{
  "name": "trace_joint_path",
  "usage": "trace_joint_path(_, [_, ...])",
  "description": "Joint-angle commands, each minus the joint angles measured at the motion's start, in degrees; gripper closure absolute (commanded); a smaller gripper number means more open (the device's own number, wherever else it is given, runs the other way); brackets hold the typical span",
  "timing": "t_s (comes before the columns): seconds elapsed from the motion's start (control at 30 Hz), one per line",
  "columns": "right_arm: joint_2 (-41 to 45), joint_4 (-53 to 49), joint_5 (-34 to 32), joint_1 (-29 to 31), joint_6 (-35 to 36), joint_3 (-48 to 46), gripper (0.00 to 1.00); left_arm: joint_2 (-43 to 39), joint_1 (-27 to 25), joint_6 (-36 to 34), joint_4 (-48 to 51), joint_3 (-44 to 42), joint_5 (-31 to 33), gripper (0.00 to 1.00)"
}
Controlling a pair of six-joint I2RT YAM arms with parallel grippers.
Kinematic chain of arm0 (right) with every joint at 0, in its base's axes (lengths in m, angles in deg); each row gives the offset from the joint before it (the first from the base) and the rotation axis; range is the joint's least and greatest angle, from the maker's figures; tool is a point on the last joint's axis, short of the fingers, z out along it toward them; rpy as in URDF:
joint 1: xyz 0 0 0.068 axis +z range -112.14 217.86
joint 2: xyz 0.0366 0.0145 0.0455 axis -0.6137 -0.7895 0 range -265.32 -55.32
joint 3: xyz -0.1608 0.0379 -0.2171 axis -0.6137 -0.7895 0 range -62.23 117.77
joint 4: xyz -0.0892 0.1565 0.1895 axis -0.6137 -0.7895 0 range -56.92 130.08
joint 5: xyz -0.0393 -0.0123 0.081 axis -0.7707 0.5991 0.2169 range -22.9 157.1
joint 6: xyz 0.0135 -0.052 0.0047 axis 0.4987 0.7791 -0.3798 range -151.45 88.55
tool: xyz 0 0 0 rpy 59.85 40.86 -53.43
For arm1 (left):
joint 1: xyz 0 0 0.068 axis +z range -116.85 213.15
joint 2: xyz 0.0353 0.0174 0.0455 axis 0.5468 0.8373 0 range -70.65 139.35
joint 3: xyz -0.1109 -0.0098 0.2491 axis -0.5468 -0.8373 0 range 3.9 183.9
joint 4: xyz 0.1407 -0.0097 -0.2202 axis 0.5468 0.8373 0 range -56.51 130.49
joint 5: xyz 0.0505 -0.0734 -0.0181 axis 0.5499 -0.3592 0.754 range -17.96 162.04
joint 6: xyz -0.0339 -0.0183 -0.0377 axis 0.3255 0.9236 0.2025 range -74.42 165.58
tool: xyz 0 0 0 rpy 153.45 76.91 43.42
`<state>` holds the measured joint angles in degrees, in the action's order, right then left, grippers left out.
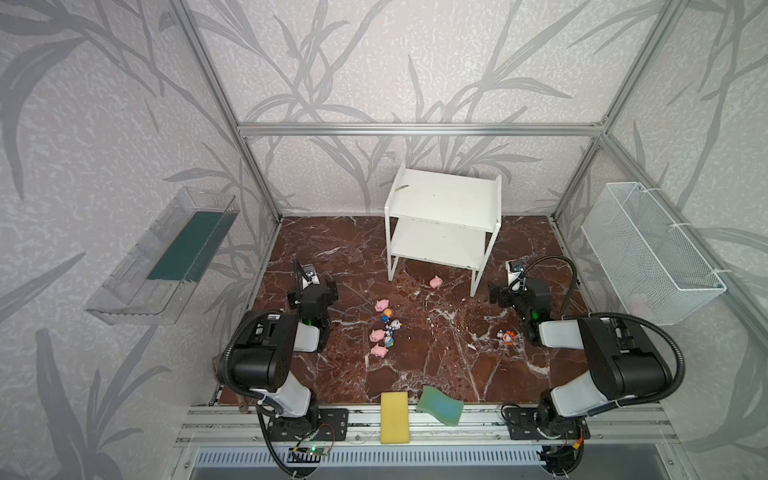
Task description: Place and organize the plastic toys onto the shelf
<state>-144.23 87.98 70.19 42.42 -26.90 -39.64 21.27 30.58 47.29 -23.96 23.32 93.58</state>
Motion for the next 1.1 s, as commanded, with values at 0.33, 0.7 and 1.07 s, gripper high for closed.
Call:
trace_joint_path(0.33, [0.40,0.09,0.07,-0.07,0.63,0.90,0.01,-1.15,0.21,0.48,-0.38,1.15,-0.15,0.01])
trace_joint_path(0.7, [0.49,0.18,-0.90,0.56,0.92,0.79,0.01,-1.20,0.23,0.48,-0.47,1.15,-0.09,0.01])
trace_joint_path(1.07, [0.49,0.18,-0.90,0.54,0.89,0.79,0.01,-1.18,0.22,0.48,-0.38,1.15,-0.16,0.01])
